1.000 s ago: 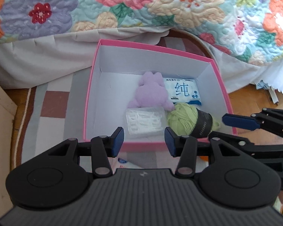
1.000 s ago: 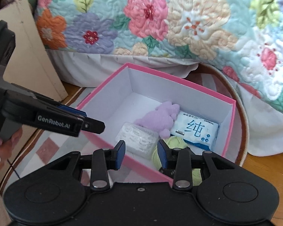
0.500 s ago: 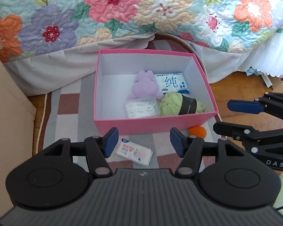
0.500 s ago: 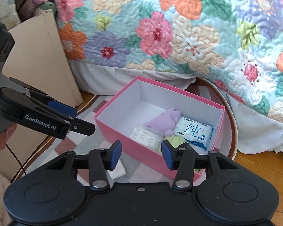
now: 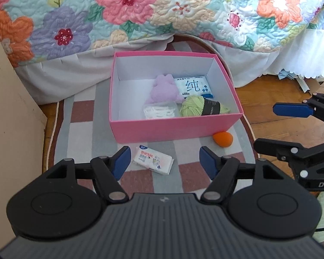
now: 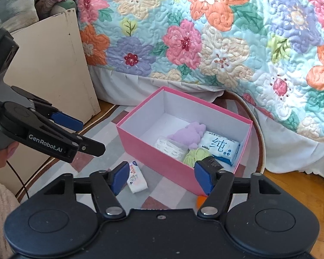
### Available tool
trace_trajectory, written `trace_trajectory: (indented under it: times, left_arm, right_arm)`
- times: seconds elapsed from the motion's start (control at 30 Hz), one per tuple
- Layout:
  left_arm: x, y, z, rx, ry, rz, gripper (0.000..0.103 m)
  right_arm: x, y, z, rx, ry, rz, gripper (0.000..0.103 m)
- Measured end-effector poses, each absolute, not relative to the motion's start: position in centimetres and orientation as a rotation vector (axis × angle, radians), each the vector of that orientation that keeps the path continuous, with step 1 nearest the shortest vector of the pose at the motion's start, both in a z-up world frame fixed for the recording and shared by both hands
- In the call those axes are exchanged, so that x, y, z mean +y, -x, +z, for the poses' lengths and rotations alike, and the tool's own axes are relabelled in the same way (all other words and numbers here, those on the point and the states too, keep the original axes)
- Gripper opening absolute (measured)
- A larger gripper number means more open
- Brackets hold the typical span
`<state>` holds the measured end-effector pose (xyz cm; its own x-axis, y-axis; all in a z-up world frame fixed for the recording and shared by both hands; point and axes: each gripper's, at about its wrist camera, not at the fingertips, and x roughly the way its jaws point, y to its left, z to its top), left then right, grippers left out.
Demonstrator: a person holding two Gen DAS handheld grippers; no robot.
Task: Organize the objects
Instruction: 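Raise the left tool out of the pink box and withdraw, then move the left tool down toward the small white wipes pack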
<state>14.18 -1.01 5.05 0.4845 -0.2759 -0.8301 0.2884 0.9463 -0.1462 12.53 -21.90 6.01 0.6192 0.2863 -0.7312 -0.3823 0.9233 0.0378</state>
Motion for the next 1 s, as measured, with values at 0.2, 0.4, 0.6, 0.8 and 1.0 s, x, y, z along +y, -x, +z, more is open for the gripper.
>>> trace_trajectory:
  times: [0.2, 0.4, 0.6, 0.8, 1.0]
  left_arm:
    - [-0.4, -13.2, 5.2, 1.004, -0.009, -0.344, 0.072]
    - [0.0, -12.9, 4.1, 1.026, 0.000, -0.342, 0.075]
    - [0.4, -12.8, 3.3, 1.035, 0.007, -0.340, 0.076]
    - [0.9, -13.2, 2.2, 1.041, 0.017, -0.337, 0.081]
    - [0.9, -13.8, 0.6, 1.037, 0.027, -0.333, 0.083]
  right_arm:
    - [-21.5, -11.6, 6.1, 0.818, 0.118, 0.404, 0.080]
    - [-21.5, -10.5, 6.2, 0.751, 0.073, 0.444, 0.093]
    - [-21.1, -10.1, 5.6, 0.731, 0.101, 0.441, 0.094]
    - [-20.8, -10.1, 4.4, 0.737, 0.095, 0.458, 0.094]
    - [-20.3, -9.5, 3.1, 0.679, 0.146, 0.490, 0.096]
